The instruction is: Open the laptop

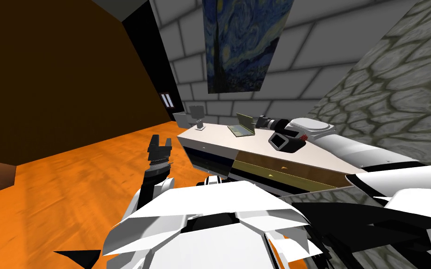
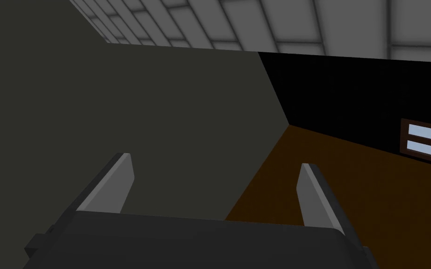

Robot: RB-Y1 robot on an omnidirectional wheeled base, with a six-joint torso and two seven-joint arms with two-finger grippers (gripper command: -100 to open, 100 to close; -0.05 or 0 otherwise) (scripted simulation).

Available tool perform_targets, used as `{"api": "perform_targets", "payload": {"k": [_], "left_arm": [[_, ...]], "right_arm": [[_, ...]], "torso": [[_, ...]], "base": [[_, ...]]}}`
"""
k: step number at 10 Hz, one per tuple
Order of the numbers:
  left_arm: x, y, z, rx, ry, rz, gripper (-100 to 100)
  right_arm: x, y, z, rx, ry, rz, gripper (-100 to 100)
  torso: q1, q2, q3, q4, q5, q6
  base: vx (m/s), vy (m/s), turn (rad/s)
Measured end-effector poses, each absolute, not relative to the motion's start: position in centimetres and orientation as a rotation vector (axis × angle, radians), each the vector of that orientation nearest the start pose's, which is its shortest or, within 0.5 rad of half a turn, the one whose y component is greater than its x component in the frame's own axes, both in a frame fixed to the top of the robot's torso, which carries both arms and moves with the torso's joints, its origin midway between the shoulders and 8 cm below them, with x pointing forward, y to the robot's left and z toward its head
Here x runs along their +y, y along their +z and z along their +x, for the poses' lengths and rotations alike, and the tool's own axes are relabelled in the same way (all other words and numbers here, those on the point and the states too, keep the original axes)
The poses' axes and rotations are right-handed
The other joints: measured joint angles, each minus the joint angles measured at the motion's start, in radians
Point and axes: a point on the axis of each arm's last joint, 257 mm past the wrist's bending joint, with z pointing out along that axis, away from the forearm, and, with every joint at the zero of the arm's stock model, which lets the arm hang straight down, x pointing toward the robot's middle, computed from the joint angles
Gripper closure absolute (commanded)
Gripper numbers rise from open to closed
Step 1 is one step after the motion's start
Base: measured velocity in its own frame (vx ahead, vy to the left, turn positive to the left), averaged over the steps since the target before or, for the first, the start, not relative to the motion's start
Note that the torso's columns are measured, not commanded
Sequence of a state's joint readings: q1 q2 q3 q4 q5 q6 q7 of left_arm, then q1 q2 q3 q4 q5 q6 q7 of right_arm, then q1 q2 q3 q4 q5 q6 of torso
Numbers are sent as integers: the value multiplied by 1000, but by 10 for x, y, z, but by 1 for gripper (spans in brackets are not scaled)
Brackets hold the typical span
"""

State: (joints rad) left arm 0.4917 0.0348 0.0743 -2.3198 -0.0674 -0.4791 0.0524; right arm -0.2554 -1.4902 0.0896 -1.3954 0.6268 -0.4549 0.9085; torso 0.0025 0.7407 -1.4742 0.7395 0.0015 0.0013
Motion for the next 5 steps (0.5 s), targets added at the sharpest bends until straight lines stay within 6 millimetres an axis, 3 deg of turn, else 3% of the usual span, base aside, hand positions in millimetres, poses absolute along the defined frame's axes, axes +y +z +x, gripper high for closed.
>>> {"api": "perform_targets", "payload": {"k": [5], "left_arm": [[289, 42, 338, 645, -1243, -580, 0]], "right_arm": [[-461, 47, 553, 1037, -987, -1524, 100]], "torso": [[0, 1, 0, 2, 1, -1]], "base": [[-2, 69, -21]]}}
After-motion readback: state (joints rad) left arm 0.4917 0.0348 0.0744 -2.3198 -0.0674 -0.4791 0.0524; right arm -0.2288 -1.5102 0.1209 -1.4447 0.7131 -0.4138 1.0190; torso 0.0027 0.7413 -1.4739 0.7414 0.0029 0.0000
